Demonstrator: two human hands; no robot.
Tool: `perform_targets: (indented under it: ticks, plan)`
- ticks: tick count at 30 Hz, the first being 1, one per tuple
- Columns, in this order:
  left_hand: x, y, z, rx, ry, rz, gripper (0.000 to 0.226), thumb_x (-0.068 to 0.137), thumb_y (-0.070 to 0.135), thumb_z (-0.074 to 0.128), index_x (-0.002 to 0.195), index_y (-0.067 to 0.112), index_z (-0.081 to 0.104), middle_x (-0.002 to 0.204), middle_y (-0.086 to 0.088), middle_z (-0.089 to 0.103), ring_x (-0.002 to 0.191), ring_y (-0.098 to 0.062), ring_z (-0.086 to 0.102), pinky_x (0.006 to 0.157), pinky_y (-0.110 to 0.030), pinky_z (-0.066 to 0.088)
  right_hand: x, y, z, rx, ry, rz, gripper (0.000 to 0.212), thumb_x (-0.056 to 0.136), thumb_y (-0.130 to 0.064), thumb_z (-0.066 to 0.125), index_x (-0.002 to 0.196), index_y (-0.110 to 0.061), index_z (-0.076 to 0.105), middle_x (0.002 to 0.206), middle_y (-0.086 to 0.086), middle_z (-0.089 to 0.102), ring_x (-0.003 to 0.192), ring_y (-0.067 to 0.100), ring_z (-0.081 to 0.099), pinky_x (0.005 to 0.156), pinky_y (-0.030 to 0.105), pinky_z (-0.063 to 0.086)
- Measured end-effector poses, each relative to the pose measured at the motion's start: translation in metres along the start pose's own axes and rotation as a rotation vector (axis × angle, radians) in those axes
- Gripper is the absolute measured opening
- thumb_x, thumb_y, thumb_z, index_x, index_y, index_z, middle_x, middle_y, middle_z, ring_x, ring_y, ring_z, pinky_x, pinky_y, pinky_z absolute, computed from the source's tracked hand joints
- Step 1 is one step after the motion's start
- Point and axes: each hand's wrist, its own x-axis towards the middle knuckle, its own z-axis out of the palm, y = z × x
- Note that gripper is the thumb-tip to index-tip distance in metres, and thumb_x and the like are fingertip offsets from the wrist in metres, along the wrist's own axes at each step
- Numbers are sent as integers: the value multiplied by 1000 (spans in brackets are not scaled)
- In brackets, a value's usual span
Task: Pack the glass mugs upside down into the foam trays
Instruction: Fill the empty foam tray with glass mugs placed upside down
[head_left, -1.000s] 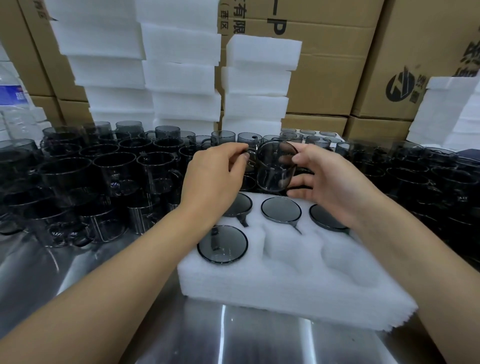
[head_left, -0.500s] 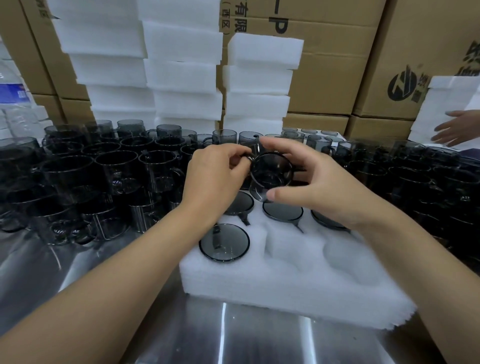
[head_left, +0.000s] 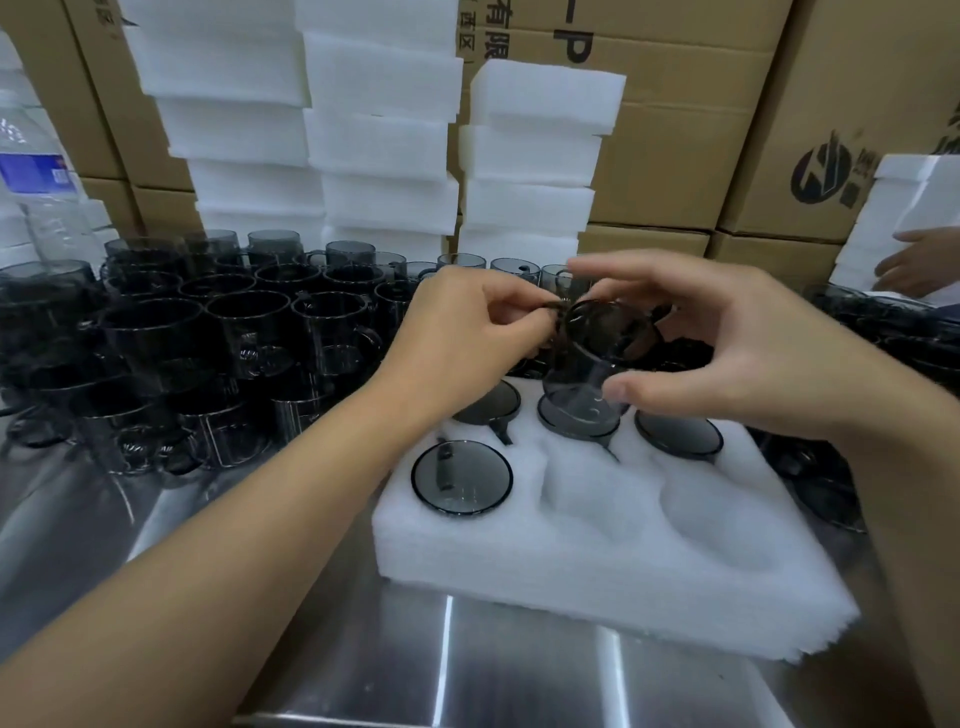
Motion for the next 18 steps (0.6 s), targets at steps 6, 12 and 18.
perform_targets:
  ticks: [6, 12, 18]
  plan:
    - [4, 8, -20, 91, -298, 0, 32, 79, 24, 50, 100, 43, 67, 98, 25, 71, 94, 12, 61, 86, -14, 47, -8, -3, -13, 69, -215, -10, 62, 58, -60, 75, 117, -52, 60, 107, -18, 58, 104, 11, 57, 92, 33, 51]
    - [2, 12, -28, 172, -567, 17, 40, 81, 20, 66, 116, 40, 66, 122, 23, 63, 116, 11, 51, 107, -23, 40, -7, -9, -5, 52, -426, 29, 58, 59, -51, 75, 115, -51, 61, 113, -16, 55, 112, 10, 57, 98, 32, 47]
    - [0, 10, -24, 205, -655, 15, 32, 85, 14, 63, 106, 37, 70, 107, 22, 70, 105, 6, 61, 100, -28, 46, -5, -13, 0, 64, -424, 39, 56, 56, -53, 77, 110, -50, 64, 109, -17, 56, 108, 4, 58, 95, 27, 48]
